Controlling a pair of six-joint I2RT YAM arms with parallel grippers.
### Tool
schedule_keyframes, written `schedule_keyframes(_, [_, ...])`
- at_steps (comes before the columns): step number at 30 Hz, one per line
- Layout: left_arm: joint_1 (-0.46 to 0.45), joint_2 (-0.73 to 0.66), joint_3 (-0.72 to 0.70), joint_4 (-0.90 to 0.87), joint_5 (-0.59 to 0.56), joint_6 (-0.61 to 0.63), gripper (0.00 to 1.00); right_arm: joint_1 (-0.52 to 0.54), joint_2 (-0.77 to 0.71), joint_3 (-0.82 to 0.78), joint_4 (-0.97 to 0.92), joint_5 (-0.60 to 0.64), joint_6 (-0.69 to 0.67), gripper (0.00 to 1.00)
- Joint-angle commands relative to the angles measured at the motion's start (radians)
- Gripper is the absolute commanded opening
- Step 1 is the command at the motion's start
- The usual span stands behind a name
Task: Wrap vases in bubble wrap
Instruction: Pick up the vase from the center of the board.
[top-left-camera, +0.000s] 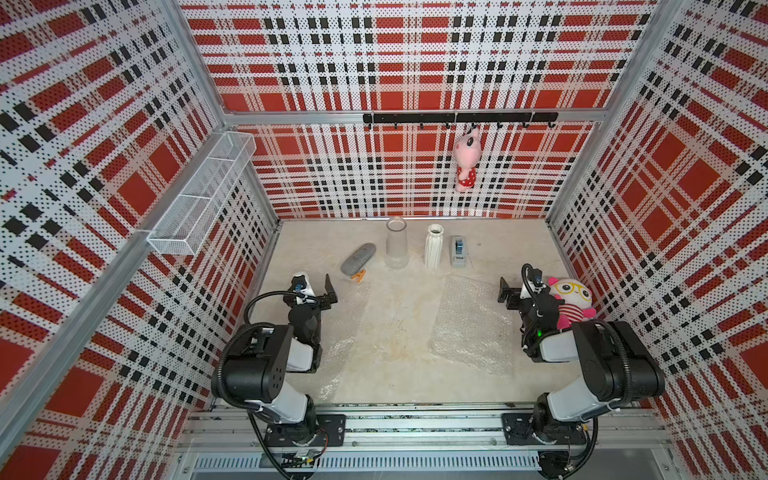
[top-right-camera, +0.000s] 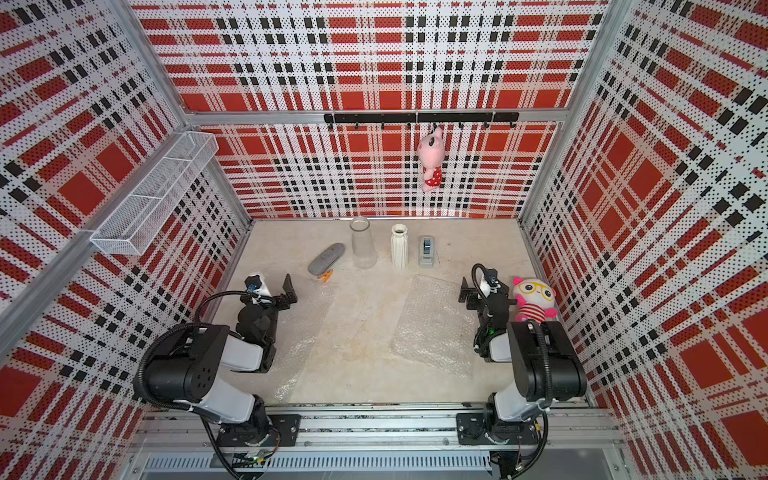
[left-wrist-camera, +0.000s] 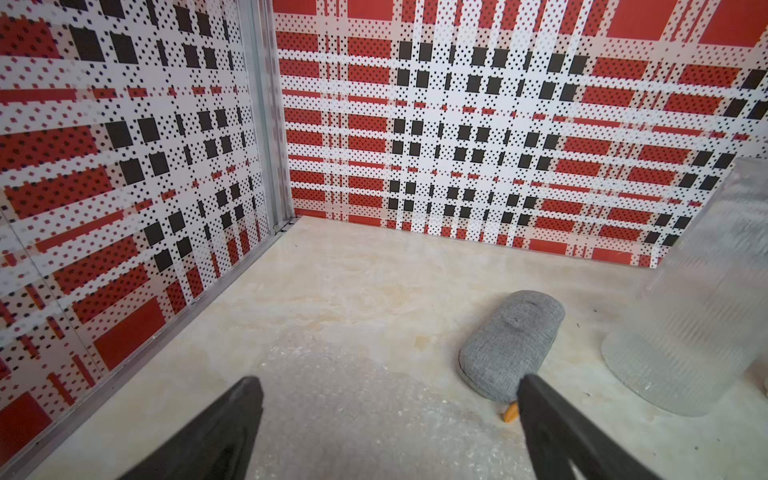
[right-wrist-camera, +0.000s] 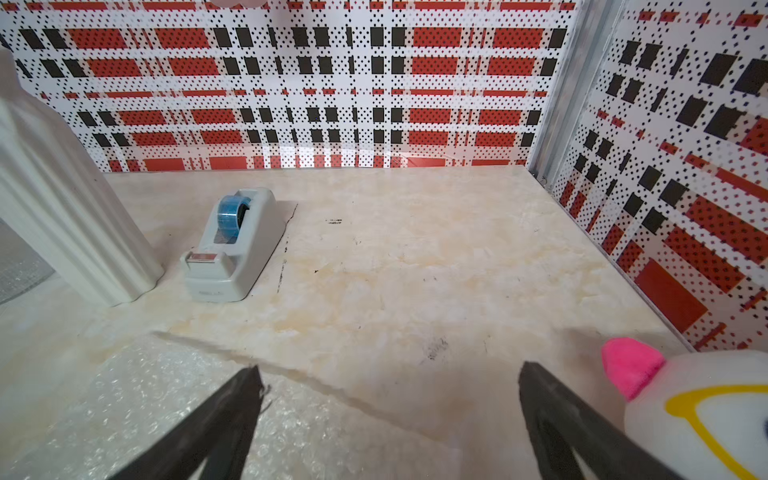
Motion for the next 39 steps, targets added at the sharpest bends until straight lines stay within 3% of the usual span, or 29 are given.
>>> schedule_keyframes(1, [0.009,0.010,0.014,0.036,-0.013,0.015,0.98,0.009,0.010,0.016,0.033,0.003,-0.016,1.00])
schedule_keyframes(39, [0.005,0.009,0.018,0.030,-0.015,0.017,0.98,0.008,0.010,0.015,0.032,0.000,-0.018,1.00])
